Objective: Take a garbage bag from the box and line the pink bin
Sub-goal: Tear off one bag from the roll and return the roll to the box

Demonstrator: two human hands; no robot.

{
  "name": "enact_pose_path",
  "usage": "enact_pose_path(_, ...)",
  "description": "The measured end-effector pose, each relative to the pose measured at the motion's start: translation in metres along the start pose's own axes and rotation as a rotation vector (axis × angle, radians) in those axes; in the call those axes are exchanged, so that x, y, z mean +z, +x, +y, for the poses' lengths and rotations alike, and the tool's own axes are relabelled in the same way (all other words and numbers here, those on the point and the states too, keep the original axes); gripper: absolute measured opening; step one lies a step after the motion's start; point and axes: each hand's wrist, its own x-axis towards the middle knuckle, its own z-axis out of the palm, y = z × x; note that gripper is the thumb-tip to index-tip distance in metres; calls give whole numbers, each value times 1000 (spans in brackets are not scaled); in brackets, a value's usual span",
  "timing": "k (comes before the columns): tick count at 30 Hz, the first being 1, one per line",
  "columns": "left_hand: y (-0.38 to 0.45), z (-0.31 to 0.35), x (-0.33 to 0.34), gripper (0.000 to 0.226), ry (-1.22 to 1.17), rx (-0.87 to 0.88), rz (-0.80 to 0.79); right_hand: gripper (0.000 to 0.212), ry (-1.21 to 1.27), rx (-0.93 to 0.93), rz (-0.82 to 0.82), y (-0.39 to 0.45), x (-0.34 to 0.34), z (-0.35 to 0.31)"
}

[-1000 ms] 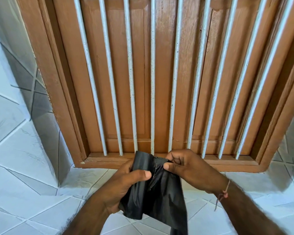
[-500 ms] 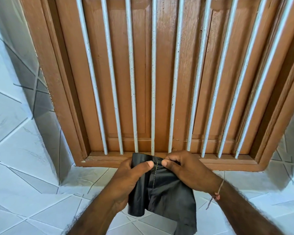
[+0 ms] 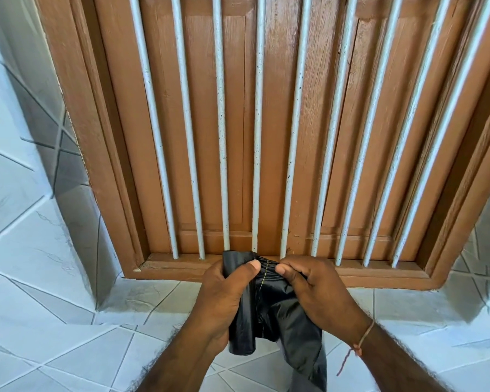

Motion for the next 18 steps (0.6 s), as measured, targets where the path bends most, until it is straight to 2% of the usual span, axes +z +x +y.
enact_pose_path(2,9,1,-10,11,-45,-59,74,33,-25,58,42,-2,-5,1)
enact_pose_path(4,23,10,-42,16,-190,-84,228,33,-34,199,182,-6,-28,12)
enact_pose_path(6,35,24,-83,22,-264,-14,380,33,-85,236,327,-11,-62,29)
enact_pose_path(7,36,29,-100,27,-264,13,395,32,-109,232,345,-14,-76,33)
enact_pose_path(9,31,32,-109,23,-237,0,299,29,-146,228,272,-19,-87,31)
enact_pose_path(12,17,25,-87,24,-216,-30,97,15,-192,250,10,-27,-70,20)
enact_pose_path(15,14,16,-66,51,-225,-59,79,31,-339,253,-163,-37,-45,17)
enact_pose_path(18,12,10,-49,56,-292,-117,70,46,-332,261,-192,-41,-26,21)
